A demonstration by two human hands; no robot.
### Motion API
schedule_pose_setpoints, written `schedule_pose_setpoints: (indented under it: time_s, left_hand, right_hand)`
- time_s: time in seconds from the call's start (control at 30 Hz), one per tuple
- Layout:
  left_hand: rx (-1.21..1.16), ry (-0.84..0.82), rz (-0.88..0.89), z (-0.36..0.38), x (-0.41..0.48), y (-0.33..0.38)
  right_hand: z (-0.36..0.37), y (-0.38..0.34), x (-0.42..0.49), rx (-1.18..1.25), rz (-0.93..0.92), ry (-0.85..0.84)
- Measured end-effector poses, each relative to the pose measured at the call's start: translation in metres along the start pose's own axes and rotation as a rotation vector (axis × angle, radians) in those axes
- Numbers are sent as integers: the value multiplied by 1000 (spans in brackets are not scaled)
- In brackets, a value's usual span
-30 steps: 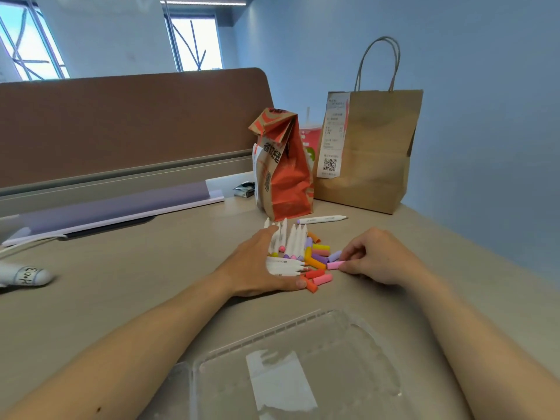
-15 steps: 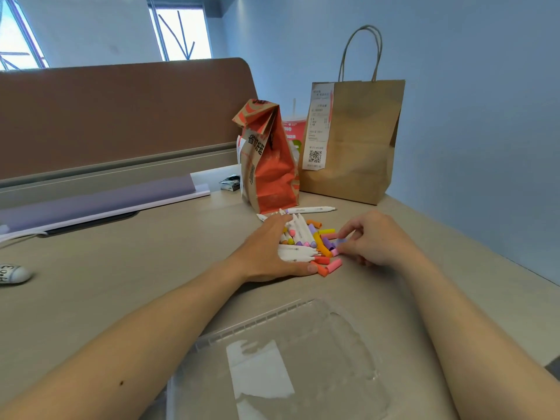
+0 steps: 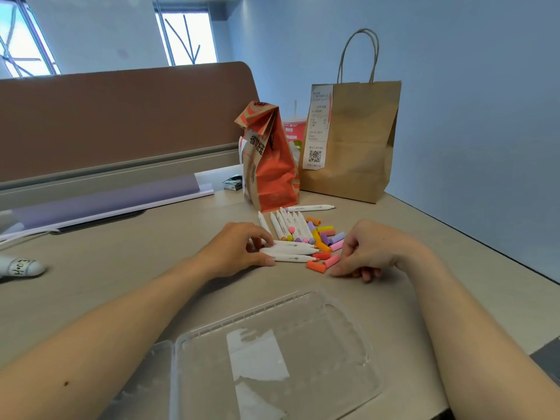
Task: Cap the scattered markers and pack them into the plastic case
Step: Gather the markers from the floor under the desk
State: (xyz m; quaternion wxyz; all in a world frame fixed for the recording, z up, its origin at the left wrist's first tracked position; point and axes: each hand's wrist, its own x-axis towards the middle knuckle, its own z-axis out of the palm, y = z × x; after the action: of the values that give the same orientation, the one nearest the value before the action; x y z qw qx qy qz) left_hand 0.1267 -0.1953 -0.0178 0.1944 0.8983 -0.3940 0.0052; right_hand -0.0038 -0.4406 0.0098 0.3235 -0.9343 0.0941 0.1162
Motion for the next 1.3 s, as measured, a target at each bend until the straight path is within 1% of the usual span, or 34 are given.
schedule_pose_setpoints:
  time_s: [0.1,0.23,0.4,0.5,0.57,0.63,0.73,0.8,0.9,1.0,1.07,1.17,1.3]
  left_hand:
    - [-1,6,2,7,11,13]
    - [5,38,25,15,22,33]
    - [8,72,38,10,17,36]
    - [1,56,21,8,11,30]
    - [-1,39,12,8,9,28]
    - [-12,48,9,6,8,26]
    - [-29,99,-33,-1,6,17]
    - [-19,110,-78,-6,2,10]
    - [32,114,-104,-13,-10,3]
    - [76,128,-99,-27,-28,8]
    - [111,152,-81,-39,-42,17]
    - [156,193,-63,-53,-67,35]
    - [157,226,-14,-62,-105,68]
  right_hand:
    - [0,0,-1,1,36,-9]
    - [-2,3,-4,-5,80,19]
    - [5,7,-14,2,114,40]
    - [15,6,-17,7,121,118]
    - [24,3,-17,-18,83,153]
    - [33,-2,-15,-82,26,189]
    - [42,-9,-10,-251,-26,323]
    - [42,-11,-9,-300,-36,390]
    - [41,-10,-14,-265,-29,397]
    - [44,-9,-23,-161,-40,468]
    - [47,-10,-35,-135,-39,508]
    - [51,-17,-64,-147,-37,533]
    - [56,-31,-114,-203,-33,567]
